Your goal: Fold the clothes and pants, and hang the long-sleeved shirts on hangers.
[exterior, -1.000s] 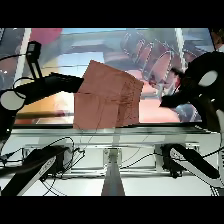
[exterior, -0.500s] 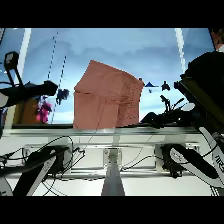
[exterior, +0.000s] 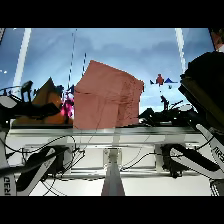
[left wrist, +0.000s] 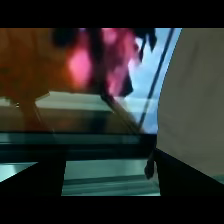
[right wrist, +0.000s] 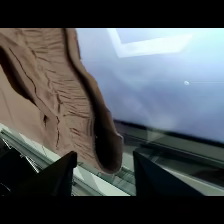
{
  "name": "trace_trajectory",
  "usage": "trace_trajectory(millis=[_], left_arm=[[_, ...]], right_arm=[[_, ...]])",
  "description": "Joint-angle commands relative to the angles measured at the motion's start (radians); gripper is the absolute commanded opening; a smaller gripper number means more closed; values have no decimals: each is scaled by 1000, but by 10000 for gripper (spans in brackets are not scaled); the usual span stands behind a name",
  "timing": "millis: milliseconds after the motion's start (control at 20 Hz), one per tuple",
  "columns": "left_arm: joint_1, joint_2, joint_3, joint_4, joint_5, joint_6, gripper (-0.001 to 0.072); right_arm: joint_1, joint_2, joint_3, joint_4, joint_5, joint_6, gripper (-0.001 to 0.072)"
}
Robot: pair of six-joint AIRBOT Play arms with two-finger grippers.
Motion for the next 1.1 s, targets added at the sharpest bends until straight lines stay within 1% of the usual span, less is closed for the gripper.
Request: trace_trajectory(millis=[0, 200, 350, 400, 450, 550, 650, 750, 900, 1000, 1050], left_arm=[[8, -54, -60, -50, -68, 63, 567], [8, -101, -145, -90, -77, 82, 575], [3, -136, -160, -117, -82, 126, 575], [4, -143, -160, -119, -82, 129, 575], [4, -148, -160, -119, -80, 131, 575], [4, -154, -161, -134, -50, 140, 574], [2, -166, -163, -198, -13, 149, 574], [-4, -183, -163, -236, -5, 197, 574], [-11, -227, -164, -261, 57, 197, 573], [-25, -266, -164, -286, 66, 197, 571], [-38, -288, -164, -292, 66, 197, 541]], right_arm=[[0, -20, -1, 12, -13, -16, 400], [16, -20, 0, 13, -3, -39, 392], [119, -20, 23, 10, -55, -89, 374], [154, -20, 39, 5, -74, -89, 171], [178, -20, 54, 4, -93, -89, 35], [208, -20, 91, 4, -111, -88, 24], [217, -18, 127, 6, -108, -88, 24], [217, -17, 159, 6, -101, -87, 24], [217, -16, 183, 10, -89, -87, 24], [217, -17, 185, 10, -89, -87, 24], [217, -17, 185, 10, -89, -87, 25]])
